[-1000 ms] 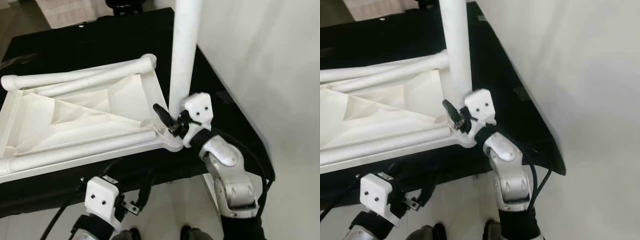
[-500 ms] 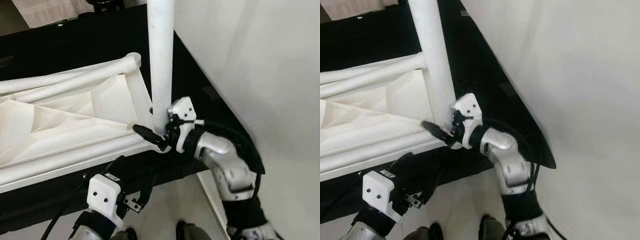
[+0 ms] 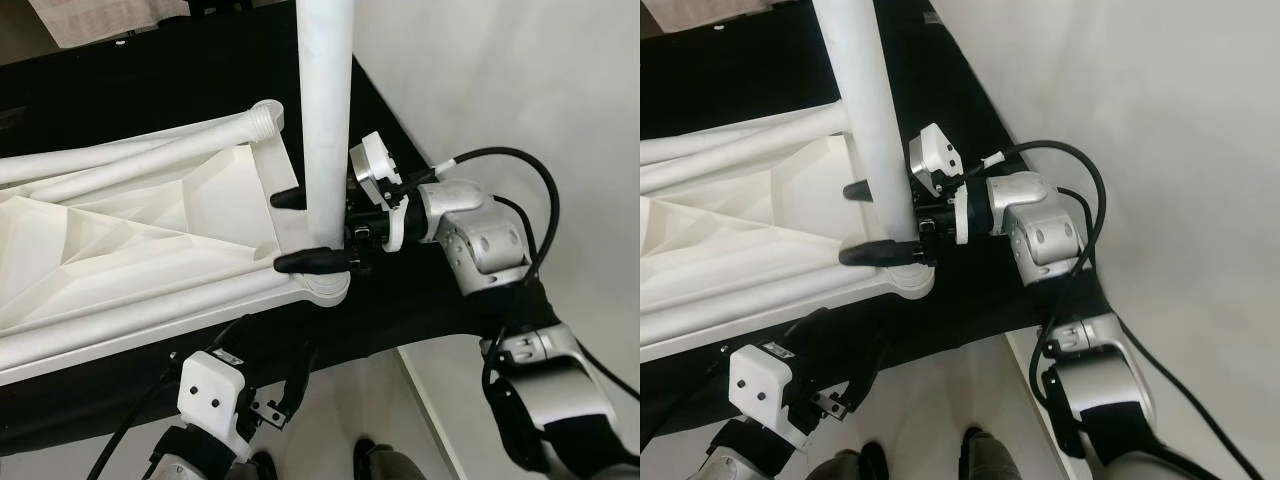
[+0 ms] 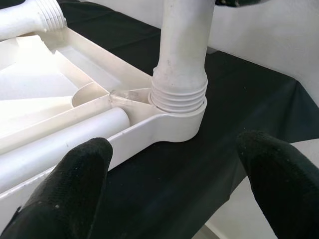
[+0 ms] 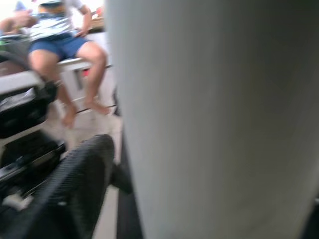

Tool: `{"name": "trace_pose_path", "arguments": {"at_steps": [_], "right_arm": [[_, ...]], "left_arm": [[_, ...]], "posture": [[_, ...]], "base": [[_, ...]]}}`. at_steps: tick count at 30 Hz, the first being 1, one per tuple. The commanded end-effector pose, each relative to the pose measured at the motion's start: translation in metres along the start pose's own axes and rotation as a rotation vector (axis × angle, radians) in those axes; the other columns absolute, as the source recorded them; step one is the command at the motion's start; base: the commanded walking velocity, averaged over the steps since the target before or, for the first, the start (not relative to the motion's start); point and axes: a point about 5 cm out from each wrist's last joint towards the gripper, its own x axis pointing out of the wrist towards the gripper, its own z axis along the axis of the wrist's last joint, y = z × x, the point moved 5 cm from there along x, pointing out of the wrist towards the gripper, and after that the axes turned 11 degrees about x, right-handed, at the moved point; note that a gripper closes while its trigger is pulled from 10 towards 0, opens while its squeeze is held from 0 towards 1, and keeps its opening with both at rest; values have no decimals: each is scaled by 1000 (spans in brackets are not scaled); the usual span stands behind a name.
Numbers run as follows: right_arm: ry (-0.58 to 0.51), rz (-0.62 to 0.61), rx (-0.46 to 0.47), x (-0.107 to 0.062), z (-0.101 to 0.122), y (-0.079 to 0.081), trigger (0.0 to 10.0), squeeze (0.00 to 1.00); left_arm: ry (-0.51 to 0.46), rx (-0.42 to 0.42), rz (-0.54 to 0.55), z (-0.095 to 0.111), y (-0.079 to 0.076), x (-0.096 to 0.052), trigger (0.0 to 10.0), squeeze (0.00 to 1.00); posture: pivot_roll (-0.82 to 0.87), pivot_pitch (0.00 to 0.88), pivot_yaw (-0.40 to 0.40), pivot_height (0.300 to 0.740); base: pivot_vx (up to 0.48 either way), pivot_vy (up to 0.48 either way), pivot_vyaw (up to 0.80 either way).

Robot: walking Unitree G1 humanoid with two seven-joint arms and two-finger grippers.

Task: Building children table

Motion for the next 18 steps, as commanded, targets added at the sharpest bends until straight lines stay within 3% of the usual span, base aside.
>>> {"name": "trace_pose_path", "arguments": {"at_steps": [1, 2, 7, 12, 13, 14, 15, 16, 18], "right_arm": [[3, 67, -14, 8, 3, 5, 1961, 0], [13, 102, -9, 8, 3, 6, 0, 0], [17, 126, -6, 6, 3, 5, 0, 0], [-6, 39, -25, -1, 0, -3, 0, 0], [-14, -79, -24, -7, -6, -12, 0, 0], [-14, -79, -24, -7, -6, -12, 0, 0], [-12, -193, -7, -11, -14, -19, 0, 0], [-12, -193, -7, -11, -14, -19, 0, 0], [54, -602, 98, -12, -57, -34, 0, 0]], "left_arm": [[14, -4, -1, -1, -1, -3, 10000, 0], [15, -5, -2, 0, -2, -3, 10000, 0], [15, -6, -2, 0, -2, -3, 10000, 0], [14, -7, 1, 1, -3, -3, 10000, 0], [13, -8, 2, 0, -3, -3, 10000, 0], [13, -8, 2, 0, -3, -3, 10000, 0], [12, -8, 3, 1, -3, -3, 10000, 0], [12, -8, 3, 1, -3, -3, 10000, 0], [11, -9, 2, 1, -2, -3, 10000, 0]], "posture": [[-2, 296, 15, 740], [8, 299, 16, 740], [17, 301, 14, 740], [12, 301, 10, 740], [4, 303, 5, 740], [4, 303, 5, 740], [4, 303, 5, 740], [4, 303, 5, 740], [2, 309, -11, 740]], "base": [[0, 0, 0], [0, 0, 0], [0, 0, 0], [0, 0, 0], [0, 0, 0], [0, 0, 0], [0, 0, 0], [0, 0, 0], [0, 0, 0]]}}
